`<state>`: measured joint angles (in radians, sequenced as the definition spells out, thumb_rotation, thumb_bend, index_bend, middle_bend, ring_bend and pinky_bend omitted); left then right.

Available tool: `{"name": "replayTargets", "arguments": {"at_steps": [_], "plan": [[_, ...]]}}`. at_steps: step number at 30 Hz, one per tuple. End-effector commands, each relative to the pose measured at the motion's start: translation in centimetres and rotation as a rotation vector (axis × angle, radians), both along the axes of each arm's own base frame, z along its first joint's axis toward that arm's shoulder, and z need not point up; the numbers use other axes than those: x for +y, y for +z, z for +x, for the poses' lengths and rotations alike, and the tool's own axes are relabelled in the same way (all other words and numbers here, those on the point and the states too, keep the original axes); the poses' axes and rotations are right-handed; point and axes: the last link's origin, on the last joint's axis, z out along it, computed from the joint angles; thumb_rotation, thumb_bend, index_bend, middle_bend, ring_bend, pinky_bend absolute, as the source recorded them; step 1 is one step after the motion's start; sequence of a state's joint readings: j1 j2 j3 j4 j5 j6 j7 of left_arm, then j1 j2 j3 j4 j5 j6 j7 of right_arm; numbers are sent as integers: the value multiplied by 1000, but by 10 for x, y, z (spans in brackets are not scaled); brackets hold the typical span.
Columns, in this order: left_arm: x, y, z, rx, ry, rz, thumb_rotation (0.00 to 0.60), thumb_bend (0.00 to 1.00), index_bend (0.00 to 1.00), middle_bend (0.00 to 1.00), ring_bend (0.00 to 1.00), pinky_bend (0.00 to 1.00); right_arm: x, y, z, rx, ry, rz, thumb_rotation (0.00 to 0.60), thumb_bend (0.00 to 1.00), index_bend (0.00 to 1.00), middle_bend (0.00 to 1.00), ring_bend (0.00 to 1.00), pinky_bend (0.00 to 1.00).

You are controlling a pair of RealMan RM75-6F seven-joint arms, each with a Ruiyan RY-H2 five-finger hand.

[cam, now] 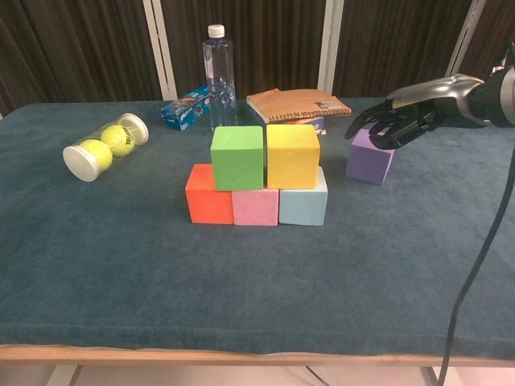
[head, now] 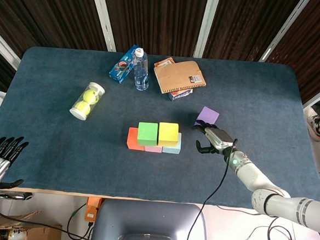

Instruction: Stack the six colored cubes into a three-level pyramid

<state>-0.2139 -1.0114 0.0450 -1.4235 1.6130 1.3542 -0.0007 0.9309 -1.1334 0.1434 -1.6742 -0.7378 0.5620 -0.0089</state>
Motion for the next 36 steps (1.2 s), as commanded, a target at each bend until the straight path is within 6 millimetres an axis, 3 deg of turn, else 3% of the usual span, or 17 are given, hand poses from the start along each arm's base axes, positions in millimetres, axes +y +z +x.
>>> {"name": "replayTargets", "arguments": {"at_steps": [1, 9, 36], "plan": [[0, 1, -1, -1, 0, 2, 506, 64, 67, 20, 0, 67, 0, -1, 3, -1, 4, 7, 405, 618, 212, 0, 0, 0], [-1, 3, -2, -5, 2, 8, 507, 64, 67, 20, 0, 67, 2, -7, 8, 8, 9, 38, 390, 621, 253, 0, 0, 0], [-2, 2, -3, -6, 5, 6, 506, 65, 67, 20, 0, 67, 7, -25, 25, -12, 44, 76, 391, 620, 235, 0, 0, 0]]}}
